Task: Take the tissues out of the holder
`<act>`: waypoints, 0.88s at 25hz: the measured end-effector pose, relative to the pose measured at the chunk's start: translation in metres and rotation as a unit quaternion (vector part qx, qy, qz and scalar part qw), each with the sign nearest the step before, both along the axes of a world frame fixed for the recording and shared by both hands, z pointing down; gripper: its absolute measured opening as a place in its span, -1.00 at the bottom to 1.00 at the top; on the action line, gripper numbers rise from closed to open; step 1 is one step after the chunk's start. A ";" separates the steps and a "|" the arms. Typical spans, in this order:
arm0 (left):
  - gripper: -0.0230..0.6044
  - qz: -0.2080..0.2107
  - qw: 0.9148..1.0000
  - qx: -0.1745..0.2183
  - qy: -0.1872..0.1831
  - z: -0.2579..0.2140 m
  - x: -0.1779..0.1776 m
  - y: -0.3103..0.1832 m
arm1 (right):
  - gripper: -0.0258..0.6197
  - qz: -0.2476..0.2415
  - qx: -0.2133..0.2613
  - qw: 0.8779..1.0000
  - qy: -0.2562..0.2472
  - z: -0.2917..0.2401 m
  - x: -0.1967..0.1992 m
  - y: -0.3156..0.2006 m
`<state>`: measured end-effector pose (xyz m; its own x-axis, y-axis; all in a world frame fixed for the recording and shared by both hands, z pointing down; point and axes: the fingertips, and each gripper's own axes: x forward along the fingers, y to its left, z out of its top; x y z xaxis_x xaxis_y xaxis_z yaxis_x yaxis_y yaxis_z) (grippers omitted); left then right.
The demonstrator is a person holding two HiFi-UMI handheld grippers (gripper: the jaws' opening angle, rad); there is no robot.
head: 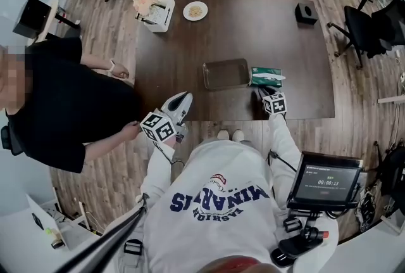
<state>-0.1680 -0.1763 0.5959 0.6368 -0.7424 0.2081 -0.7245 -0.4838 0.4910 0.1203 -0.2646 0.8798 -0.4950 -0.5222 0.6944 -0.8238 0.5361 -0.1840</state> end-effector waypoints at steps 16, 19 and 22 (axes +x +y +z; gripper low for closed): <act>-0.91 -0.005 1.000 -0.003 0.022 -0.002 0.001 0.003 | -0.71 -0.028 0.026 0.997 -0.062 -0.051 -0.053 -0.029; -0.91 -0.007 1.000 0.004 0.022 -0.005 -0.001 0.001 | -0.71 -0.031 0.012 0.997 -0.076 -0.051 -0.059 -0.025; -0.91 -0.011 1.000 0.003 0.028 -0.004 -0.003 0.001 | -0.71 -0.038 0.001 0.997 -0.073 -0.051 -0.065 -0.021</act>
<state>-0.1709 -0.1754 0.5915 0.6305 -0.7575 0.1693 -0.7070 -0.4705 0.5280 0.0554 -0.2859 0.8293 -0.6281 -0.4806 0.6120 -0.7460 0.5957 -0.2977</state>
